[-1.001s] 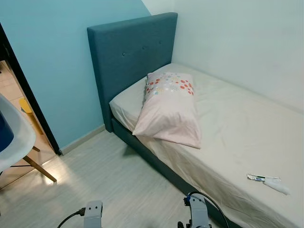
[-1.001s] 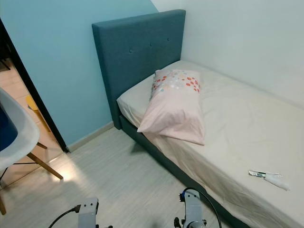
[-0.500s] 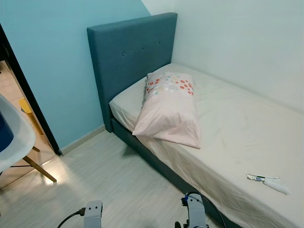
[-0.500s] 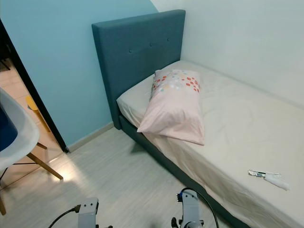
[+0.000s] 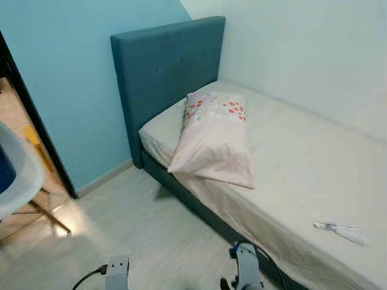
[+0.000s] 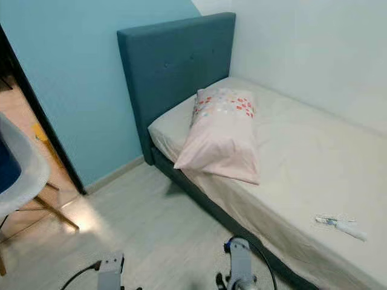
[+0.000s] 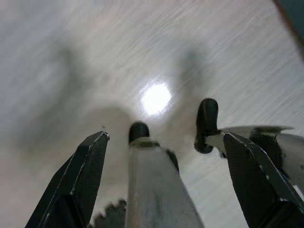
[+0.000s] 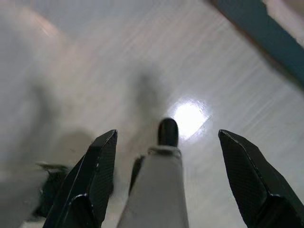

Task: Clean up the room

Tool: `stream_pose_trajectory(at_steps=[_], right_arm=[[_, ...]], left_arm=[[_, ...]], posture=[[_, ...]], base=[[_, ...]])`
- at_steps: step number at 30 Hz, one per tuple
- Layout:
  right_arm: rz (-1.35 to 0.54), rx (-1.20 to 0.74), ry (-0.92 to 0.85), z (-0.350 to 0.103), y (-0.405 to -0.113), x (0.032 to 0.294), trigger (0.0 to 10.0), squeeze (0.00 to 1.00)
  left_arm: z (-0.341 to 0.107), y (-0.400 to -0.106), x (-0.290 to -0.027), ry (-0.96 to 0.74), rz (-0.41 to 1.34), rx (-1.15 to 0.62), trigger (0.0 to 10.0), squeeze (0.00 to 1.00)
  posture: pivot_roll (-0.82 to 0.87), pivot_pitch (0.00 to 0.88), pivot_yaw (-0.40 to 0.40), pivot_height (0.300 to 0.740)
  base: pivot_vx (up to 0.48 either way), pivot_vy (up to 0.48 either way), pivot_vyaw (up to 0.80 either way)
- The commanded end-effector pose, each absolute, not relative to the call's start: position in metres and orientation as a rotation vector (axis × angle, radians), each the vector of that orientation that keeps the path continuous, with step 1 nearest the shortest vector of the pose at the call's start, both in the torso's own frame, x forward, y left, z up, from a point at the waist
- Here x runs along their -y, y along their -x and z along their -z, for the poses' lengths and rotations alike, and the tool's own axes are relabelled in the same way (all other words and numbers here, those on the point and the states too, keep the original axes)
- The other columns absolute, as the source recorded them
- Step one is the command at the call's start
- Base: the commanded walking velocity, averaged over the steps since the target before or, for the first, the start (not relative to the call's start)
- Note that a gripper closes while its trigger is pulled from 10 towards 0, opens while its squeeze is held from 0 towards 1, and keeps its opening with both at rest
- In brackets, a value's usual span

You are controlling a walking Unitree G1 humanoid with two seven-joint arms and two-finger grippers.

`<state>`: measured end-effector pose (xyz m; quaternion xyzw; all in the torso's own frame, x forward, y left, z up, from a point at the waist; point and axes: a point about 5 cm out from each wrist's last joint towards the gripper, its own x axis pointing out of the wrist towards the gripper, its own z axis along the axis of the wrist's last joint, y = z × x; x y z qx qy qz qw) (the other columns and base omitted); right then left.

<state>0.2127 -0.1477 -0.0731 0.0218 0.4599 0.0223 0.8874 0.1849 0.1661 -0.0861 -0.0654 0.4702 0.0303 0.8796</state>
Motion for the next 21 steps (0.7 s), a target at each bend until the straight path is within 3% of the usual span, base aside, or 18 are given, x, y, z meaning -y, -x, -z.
stream_pose_trajectory(at_steps=[1,12,21], right_arm=[[-0.027,-0.956,-0.059,0.074,-0.211,0.152,10.0,0.00],[-0.020,-0.950,-0.052,0.070,-0.217,0.157,10.0,0.00],[-0.002,-0.949,-0.048,0.067,-0.222,0.169,10.0,0.00]], left_arm=[[0.085,-0.187,-0.164,0.129,-0.043,-0.960,10.0,0.00],[0.082,-0.190,-0.166,0.098,-0.075,-0.916,10.0,0.00],[0.081,-0.191,-0.167,0.067,-0.089,-0.898,10.0,0.00]], posture=[[-0.03,0.000,-0.042,0.740],[-0.04,0.000,-0.047,0.740],[-0.04,0.000,-0.054,0.740]], base=[[0.000,0.000,-0.77],[0.000,0.000,-0.77],[0.000,0.000,0.00]])
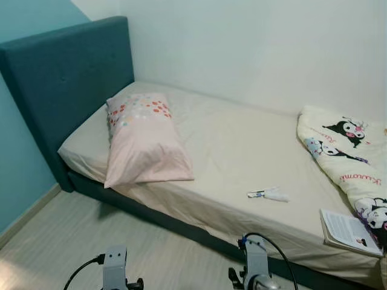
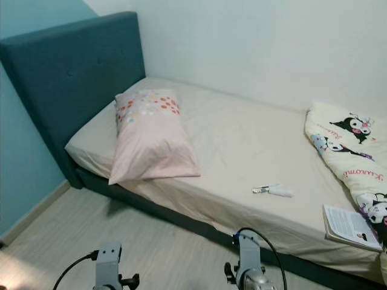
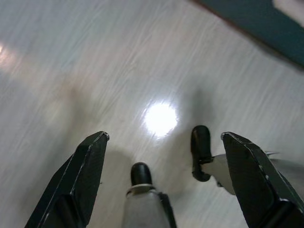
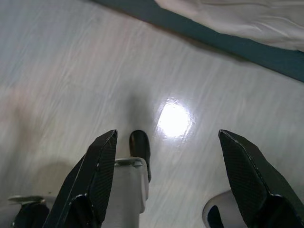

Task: Clean up the room

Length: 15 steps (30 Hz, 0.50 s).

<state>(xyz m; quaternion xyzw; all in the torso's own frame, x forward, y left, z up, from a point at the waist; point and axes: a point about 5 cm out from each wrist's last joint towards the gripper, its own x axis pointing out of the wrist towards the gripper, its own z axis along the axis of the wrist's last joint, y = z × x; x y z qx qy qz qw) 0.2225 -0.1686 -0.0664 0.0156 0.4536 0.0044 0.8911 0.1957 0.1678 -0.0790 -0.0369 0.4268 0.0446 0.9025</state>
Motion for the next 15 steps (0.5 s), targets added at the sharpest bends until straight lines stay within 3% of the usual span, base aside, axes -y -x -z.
stream_pose_trajectory(at_steps=[1,8,12,15], right_arm=[[-0.001,-0.949,-0.046,0.066,-0.222,0.170,10.0,0.00],[0.001,-0.944,-0.032,0.065,-0.224,0.176,10.0,0.00],[0.002,-0.947,-0.030,0.066,-0.222,0.178,10.0,0.00],[0.004,-0.952,-0.030,0.067,-0.220,0.179,10.0,0.00]], left_arm=[[0.081,-0.192,-0.167,0.065,-0.089,-0.896,10.0,0.00],[0.081,-0.192,-0.163,0.115,-0.059,-0.882,10.0,0.00],[0.061,-0.225,-0.178,0.108,-0.065,-0.794,10.0,0.00],[0.061,-0.226,-0.179,0.109,-0.068,-0.796,10.0,0.00]], posture=[[-0.04,0.000,-0.054,0.740],[-0.04,0.000,-0.059,0.740],[-0.04,0.000,-0.057,0.740],[-0.04,0.000,-0.055,0.740]], base=[[0.000,0.000,0.00],[0.000,0.000,0.00],[0.000,0.000,0.00],[0.000,0.000,0.00]])
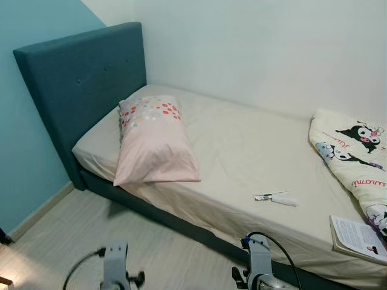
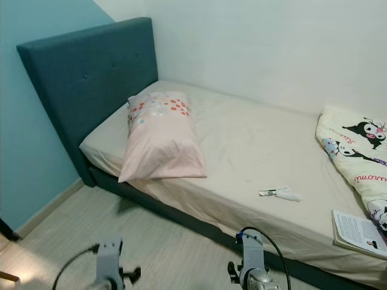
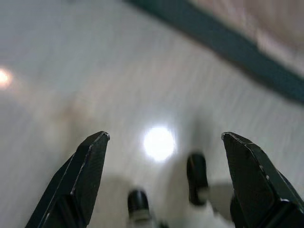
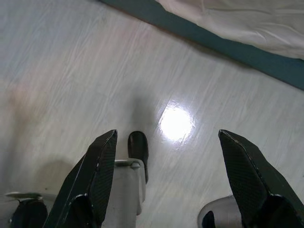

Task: Clean up the room

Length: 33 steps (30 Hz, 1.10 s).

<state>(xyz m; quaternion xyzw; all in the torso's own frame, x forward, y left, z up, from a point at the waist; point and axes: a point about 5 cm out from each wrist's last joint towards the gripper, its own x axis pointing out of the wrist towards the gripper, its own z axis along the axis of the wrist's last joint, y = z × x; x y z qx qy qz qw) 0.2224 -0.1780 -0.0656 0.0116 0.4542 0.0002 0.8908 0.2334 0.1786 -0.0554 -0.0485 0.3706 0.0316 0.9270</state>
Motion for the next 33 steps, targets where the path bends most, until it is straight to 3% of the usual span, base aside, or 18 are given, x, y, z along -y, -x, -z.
stream_pose_trajectory(at_steps=[1,23,30,33], right_arm=[[0.005,-0.955,-0.030,0.068,-0.218,0.180,10.0,0.00],[0.019,-0.962,-0.045,0.075,-0.204,0.184,10.0,0.00],[0.026,-0.924,-0.077,0.071,-0.214,0.173,10.0,0.00],[0.002,-0.887,-0.079,0.065,-0.224,0.169,10.0,0.00]], left_arm=[[0.062,-0.225,-0.179,0.114,-0.067,-0.804,10.0,0.00],[0.070,-0.209,-0.183,0.137,-0.068,-0.831,10.0,0.00],[0.053,-0.232,-0.193,0.170,-0.079,-0.719,10.0,0.00],[0.035,-0.256,-0.193,0.171,-0.060,-0.622,10.0,0.00]], posture=[[-0.04,0.000,-0.055,0.740],[-0.05,0.000,-0.062,0.740],[-0.05,0.000,-0.059,0.740],[-0.05,0.000,-0.057,0.740]], base=[[0.000,0.000,0.00],[0.022,0.000,0.00],[0.306,0.000,0.00],[0.337,0.000,0.00]])
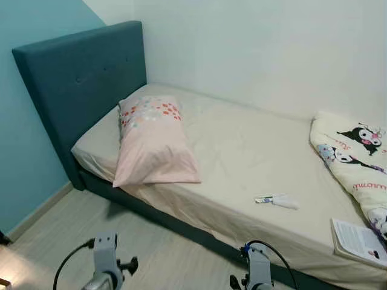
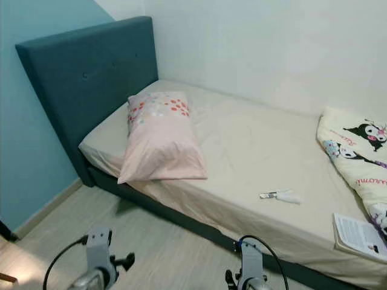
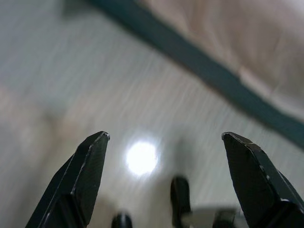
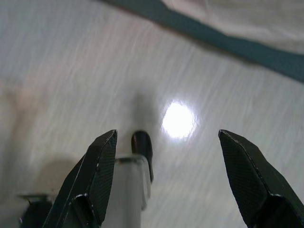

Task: Clean up the room

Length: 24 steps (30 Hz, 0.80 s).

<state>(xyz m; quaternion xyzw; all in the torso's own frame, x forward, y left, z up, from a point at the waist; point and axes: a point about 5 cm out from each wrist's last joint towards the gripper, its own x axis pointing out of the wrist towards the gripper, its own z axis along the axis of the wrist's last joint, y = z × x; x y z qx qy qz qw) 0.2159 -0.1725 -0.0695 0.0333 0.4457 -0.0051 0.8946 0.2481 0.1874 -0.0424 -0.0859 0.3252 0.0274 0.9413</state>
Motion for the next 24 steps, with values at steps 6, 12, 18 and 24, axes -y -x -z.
stream_pose_trajectory(at_steps=[6,12,18,24], right_arm=[[-0.049,-0.853,-0.050,0.060,-0.231,0.166,10.0,0.00],[-0.143,-0.787,-0.029,0.049,-0.245,0.162,10.0,0.00],[-0.162,-0.683,-0.001,0.030,-0.270,0.160,10.0,0.00],[-0.183,-0.538,-0.011,0.000,-0.301,0.155,10.0,0.00]], left_arm=[[0.021,-0.273,-0.187,0.190,-0.048,-0.545,10.0,0.00],[0.007,-0.288,-0.185,0.207,-0.045,-0.464,10.0,0.00],[-0.015,-0.307,-0.185,0.228,-0.023,-0.350,10.0,0.00],[-0.036,-0.322,-0.183,0.246,0.010,-0.241,10.0,0.00]], posture=[[-0.05,0.000,-0.056,0.740],[-0.05,0.000,-0.050,0.740],[-0.06,0.000,-0.045,0.740],[-0.08,0.000,-0.040,0.740]], base=[[0.349,0.000,0.00],[0.365,0.000,0.00],[0.368,0.000,0.39],[0.369,0.000,0.00]])
